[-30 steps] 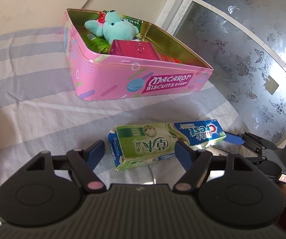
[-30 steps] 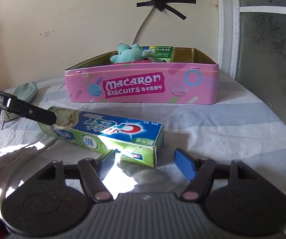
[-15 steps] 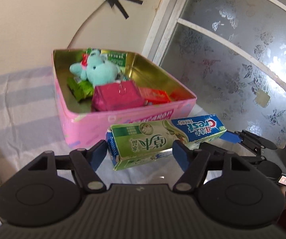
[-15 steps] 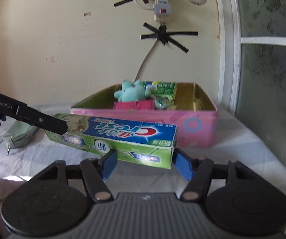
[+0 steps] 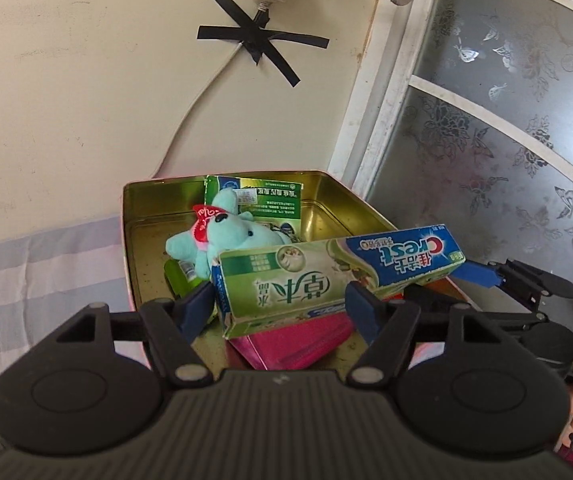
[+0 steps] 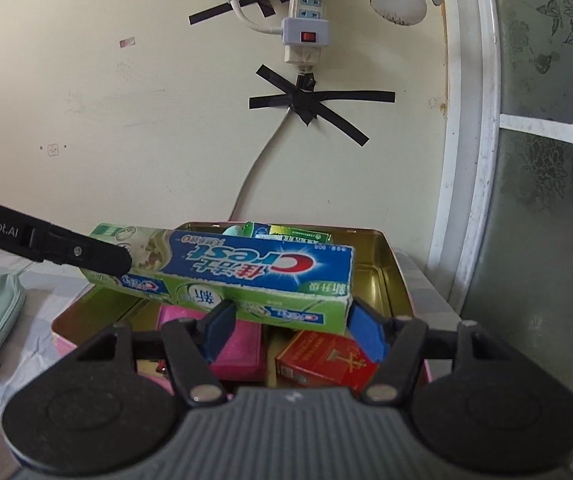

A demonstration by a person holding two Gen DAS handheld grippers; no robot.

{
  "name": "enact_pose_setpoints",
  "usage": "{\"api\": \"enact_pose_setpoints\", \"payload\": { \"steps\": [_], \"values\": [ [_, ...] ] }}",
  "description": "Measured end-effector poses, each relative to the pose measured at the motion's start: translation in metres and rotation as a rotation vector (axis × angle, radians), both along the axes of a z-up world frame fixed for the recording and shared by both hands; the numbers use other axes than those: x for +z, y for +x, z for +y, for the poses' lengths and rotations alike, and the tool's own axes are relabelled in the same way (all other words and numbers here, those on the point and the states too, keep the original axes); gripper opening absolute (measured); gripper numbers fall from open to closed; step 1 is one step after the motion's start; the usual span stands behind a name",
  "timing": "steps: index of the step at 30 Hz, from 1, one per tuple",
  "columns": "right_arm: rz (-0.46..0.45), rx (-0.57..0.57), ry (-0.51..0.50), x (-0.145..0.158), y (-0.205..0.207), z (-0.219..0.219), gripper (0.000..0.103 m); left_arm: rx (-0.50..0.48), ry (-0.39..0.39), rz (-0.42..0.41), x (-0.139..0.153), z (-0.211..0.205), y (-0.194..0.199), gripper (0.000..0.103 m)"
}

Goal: Organize objects
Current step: 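Carry the toothpaste box into the pink tin and lower it, then open the right gripper and lift it away from the tin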

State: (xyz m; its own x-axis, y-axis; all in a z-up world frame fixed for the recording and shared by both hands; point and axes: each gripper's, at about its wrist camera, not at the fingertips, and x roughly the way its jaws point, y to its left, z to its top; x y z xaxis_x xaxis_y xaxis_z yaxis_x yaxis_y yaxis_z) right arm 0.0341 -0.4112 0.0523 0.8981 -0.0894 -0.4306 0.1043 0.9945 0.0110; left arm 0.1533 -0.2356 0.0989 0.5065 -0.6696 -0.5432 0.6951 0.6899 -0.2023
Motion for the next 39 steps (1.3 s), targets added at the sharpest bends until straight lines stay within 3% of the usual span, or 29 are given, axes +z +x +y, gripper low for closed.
{"api": "enact_pose_setpoints", "payload": {
  "steps": [13,25,30,39],
  "values": [
    [0.115,0.024,0.044,-0.012,0.065,-0.019,0.063,0.06,0.079,0.049,-0.027,-0.024,0.043,0.072],
    [0.238,0.007,0.021,-0.017,0.121,-0.019,0.063,0.1,0.17,-0.007,-0.034,-0.045,0.069,0.073],
    [0.235,-0.002,0.025,-0.017,0.117,-0.02,0.067,0.104,0.172,0.007,-0.034,-0.046,0.066,0.073],
    [0.171,0.01,0.022,-0.005,0.073,-0.015,0.068,0.088,0.19,-0.084,-0.019,-0.04,0.018,0.073]
  ]
}}
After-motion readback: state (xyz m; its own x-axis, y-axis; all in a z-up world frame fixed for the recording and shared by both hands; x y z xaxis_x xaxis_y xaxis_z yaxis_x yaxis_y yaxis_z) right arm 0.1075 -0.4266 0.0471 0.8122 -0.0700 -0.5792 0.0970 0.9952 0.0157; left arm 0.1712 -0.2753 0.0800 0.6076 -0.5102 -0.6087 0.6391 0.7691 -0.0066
